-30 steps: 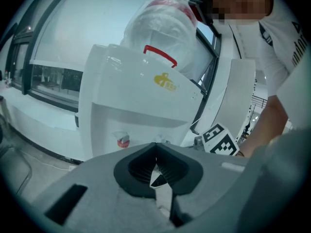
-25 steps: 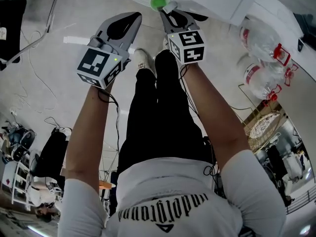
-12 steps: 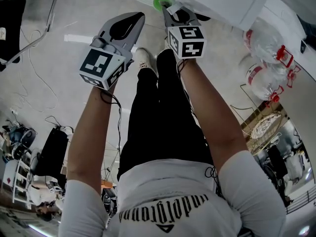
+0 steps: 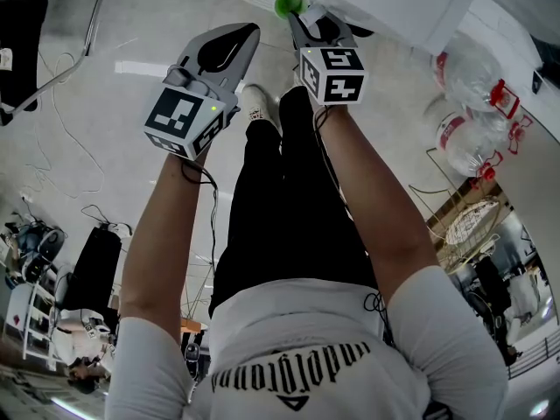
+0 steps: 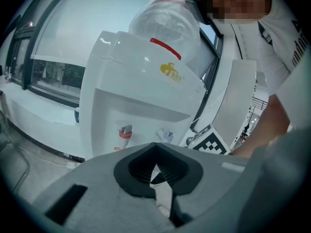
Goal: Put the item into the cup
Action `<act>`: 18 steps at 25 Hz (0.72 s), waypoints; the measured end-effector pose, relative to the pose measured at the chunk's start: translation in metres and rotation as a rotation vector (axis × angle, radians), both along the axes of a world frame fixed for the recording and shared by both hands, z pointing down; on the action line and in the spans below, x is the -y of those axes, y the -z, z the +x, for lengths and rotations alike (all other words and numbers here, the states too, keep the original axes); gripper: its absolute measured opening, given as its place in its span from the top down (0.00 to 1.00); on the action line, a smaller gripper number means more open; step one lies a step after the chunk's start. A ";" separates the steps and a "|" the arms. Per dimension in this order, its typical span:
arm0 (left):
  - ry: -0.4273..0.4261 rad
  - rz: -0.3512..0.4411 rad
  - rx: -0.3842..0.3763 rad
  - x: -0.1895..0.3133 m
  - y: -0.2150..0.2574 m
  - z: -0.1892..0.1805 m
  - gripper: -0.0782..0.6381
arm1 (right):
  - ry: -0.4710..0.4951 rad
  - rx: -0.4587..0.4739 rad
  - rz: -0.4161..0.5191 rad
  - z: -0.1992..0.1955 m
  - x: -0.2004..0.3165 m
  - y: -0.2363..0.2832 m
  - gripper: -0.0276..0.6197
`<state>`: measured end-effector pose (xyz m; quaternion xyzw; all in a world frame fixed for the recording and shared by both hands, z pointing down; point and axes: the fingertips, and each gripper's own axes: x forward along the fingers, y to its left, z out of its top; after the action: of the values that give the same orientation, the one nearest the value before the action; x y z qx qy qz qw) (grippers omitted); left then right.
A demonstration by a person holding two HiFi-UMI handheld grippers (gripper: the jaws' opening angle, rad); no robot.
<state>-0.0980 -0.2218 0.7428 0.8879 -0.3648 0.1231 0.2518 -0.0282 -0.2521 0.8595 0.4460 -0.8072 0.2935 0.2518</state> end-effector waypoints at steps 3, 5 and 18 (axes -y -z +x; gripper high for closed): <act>0.004 -0.002 -0.002 -0.001 0.006 -0.001 0.87 | -0.007 0.003 -0.008 0.002 -0.007 0.004 0.79; 0.017 0.001 -0.004 -0.002 0.014 -0.004 0.87 | -0.010 0.006 -0.011 0.002 -0.013 0.010 0.79; 0.025 0.036 -0.021 -0.043 0.096 -0.003 0.87 | 0.033 0.029 0.065 0.001 -0.068 0.117 0.83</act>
<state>-0.1009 -0.1785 0.6464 0.8888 -0.3756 0.1042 0.2411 -0.0277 -0.1838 0.7420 0.4364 -0.8269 0.2695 0.2305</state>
